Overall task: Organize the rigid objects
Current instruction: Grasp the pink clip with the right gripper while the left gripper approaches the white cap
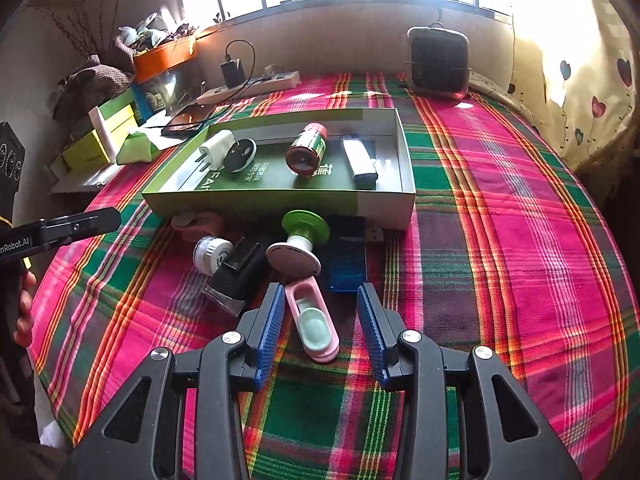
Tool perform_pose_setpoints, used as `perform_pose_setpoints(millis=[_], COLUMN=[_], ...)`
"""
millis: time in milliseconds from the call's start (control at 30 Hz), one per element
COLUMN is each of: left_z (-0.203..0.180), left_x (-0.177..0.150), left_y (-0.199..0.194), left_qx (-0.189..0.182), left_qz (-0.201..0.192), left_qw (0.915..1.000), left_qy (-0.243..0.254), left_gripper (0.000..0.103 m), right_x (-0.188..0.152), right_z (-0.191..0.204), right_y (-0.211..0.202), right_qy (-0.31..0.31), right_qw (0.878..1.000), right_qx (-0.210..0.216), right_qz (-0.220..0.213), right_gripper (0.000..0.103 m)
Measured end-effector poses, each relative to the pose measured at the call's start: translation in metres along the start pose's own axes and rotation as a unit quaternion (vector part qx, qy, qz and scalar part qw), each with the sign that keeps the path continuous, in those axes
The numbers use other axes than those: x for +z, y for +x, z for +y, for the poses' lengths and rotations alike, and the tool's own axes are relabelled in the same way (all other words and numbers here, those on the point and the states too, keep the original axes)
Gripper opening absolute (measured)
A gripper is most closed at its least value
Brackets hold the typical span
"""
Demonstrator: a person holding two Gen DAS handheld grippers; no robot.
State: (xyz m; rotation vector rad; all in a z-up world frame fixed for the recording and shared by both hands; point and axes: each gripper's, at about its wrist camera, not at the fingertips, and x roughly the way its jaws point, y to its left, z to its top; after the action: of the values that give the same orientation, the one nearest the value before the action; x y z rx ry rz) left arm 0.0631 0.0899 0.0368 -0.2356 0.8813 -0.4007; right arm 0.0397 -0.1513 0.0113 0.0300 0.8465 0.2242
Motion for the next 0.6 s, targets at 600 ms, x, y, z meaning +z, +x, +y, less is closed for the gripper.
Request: perform_pose_setpoints(millis=[600], left_z=[-0.044], left_x=[0.007], left_y=[0.036], left_qx=[-0.021], left_qz=[0.041], left_qw=[0.9979], left_qy=[0.045], left_gripper=[0.042], right_x=[-0.006], right_z=[-0.003], right_y=[0.008], right_qy=[-0.017], right_qw=[1.0], right_qx=[-0.018], right_qz=[0.007], right_gripper=[0.018])
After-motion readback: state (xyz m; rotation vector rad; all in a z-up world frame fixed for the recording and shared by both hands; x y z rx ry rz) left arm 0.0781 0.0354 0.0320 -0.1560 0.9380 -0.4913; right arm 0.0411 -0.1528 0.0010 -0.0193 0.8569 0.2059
